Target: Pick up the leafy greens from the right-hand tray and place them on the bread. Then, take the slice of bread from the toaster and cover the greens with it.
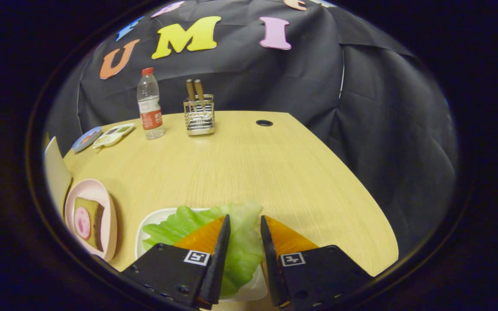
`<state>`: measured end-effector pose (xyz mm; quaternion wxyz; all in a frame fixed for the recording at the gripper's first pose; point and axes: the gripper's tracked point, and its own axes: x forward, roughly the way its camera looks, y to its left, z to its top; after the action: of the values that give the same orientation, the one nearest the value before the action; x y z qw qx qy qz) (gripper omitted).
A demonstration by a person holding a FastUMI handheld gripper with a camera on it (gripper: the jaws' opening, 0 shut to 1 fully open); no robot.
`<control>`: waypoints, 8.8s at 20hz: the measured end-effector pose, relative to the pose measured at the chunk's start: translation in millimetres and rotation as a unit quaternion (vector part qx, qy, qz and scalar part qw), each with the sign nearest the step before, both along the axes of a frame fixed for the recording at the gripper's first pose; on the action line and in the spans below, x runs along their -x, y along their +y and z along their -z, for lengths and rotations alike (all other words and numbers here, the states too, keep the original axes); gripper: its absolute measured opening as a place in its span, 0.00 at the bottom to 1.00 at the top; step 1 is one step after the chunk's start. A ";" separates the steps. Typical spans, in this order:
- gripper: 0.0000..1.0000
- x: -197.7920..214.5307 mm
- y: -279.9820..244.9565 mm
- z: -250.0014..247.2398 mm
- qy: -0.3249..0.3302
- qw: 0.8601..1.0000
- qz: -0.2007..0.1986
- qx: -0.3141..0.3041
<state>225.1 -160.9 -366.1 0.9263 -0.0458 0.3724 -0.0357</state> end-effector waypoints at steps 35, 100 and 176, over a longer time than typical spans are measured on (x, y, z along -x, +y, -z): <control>0.00 80.1 132.4 -156.0 -0.107 0.994 -0.012 -0.001; 0.97 80.9 446.2 -239.6 -0.164 0.963 -0.188 -0.102; 0.09 84.7 250.0 -52.2 -0.096 0.988 -0.111 0.050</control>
<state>140.4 89.1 -313.9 0.9525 -0.1294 0.2722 0.0441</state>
